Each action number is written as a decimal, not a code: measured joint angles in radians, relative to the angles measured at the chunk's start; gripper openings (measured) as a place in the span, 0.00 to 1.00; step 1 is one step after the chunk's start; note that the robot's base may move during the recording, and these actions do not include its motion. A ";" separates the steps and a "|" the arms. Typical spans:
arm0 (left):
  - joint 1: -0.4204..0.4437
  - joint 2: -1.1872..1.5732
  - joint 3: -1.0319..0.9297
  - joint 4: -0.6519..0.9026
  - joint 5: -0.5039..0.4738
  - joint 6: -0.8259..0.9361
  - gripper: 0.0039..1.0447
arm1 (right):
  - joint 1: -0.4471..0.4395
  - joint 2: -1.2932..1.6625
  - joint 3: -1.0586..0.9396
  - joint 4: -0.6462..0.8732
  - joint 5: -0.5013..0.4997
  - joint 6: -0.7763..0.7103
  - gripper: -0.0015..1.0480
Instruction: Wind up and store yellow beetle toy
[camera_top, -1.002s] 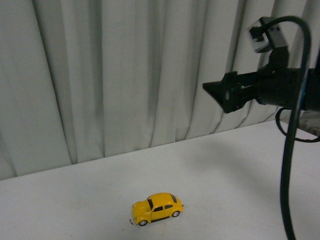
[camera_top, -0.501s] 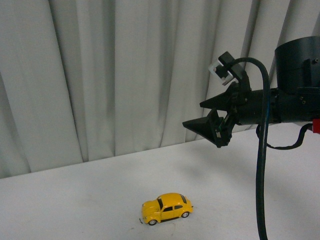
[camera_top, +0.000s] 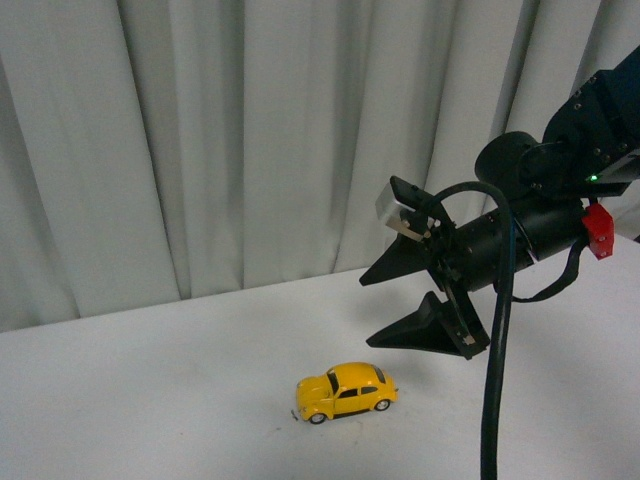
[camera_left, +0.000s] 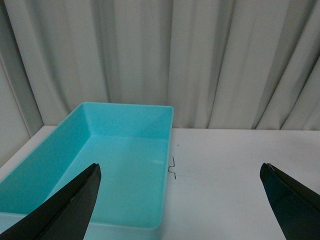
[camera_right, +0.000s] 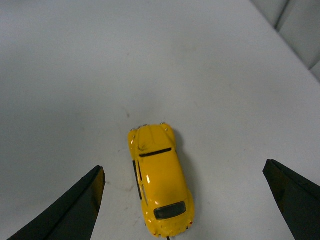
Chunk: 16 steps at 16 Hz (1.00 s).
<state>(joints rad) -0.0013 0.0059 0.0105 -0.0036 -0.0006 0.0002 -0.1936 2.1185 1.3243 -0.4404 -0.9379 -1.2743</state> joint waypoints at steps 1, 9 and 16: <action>0.000 0.000 0.000 0.000 0.000 0.000 0.94 | 0.005 0.038 0.039 -0.067 0.021 -0.068 0.94; 0.000 0.000 0.000 0.000 0.000 0.000 0.94 | 0.052 0.206 0.166 -0.178 0.079 -0.266 0.94; 0.000 0.000 0.000 0.000 0.000 0.000 0.94 | 0.085 0.285 0.239 -0.251 0.172 -0.361 0.94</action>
<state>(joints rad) -0.0010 0.0059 0.0105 -0.0036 -0.0006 0.0002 -0.1089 2.4031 1.5631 -0.6918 -0.7654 -1.6356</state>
